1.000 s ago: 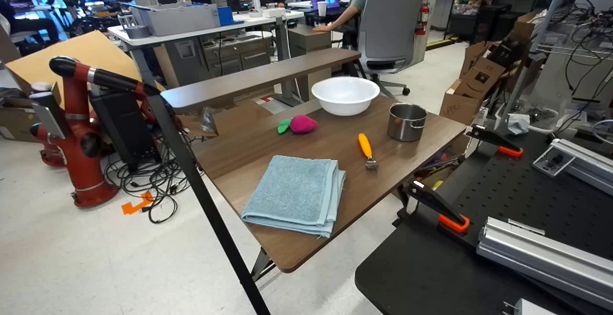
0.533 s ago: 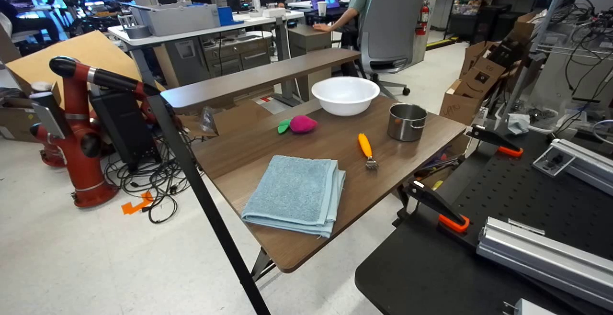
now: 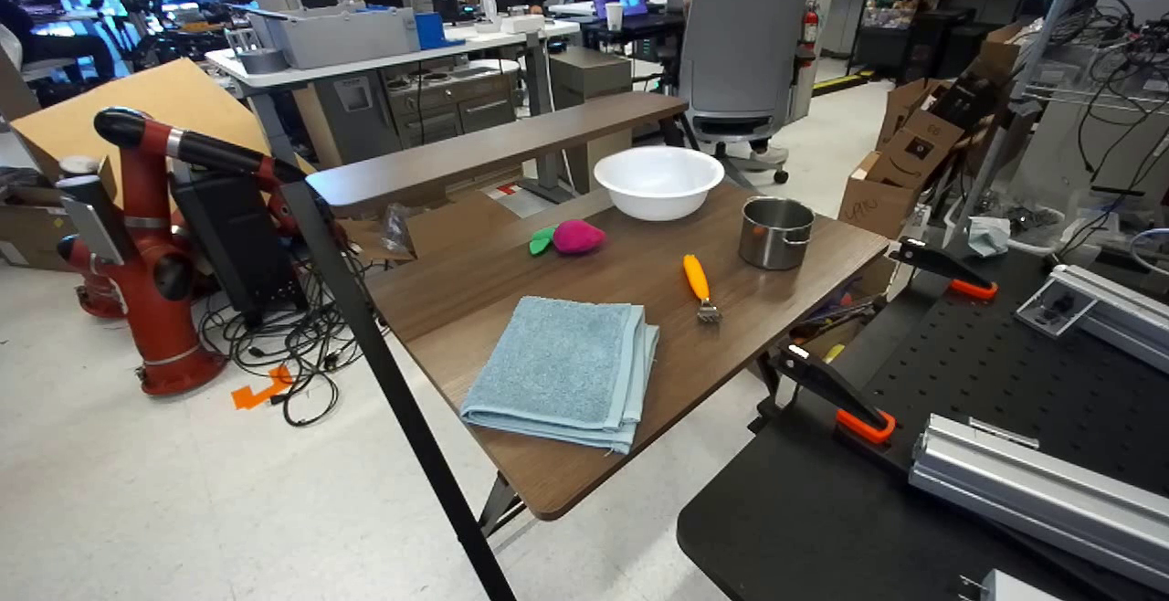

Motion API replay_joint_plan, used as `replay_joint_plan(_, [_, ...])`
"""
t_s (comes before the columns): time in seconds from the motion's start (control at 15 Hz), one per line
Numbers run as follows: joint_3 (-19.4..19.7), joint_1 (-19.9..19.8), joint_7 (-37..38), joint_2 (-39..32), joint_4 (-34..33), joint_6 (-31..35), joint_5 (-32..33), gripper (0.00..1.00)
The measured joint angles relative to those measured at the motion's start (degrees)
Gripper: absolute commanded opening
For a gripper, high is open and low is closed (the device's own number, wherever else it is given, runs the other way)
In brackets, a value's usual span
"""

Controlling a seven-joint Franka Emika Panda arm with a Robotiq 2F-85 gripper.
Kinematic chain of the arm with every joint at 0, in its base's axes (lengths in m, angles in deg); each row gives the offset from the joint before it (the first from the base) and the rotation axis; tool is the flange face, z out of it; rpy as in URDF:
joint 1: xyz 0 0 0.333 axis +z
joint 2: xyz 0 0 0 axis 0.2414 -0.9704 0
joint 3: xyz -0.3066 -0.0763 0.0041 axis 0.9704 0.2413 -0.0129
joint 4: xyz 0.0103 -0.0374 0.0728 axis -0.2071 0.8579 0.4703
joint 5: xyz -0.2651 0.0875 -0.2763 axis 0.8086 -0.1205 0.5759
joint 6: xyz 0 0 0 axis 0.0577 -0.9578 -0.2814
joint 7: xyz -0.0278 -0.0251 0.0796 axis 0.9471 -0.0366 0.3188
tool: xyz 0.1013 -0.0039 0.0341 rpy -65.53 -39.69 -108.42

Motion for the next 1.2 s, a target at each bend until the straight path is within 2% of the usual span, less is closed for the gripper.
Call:
replay_joint_plan(0.4, [-0.3, 0.0, 1.2, -2.1, 0.3, 1.2, -0.2, 1.0])
replay_joint_plan(0.87, [-2.7, 0.0, 6.2, -13.8, 1.8, 11.8, -0.5, 1.0])
replay_joint_plan(1.2, [-5.2, 0.2, 10.3, -24.3, 2.5, 20.1, -3.6, 1.0])
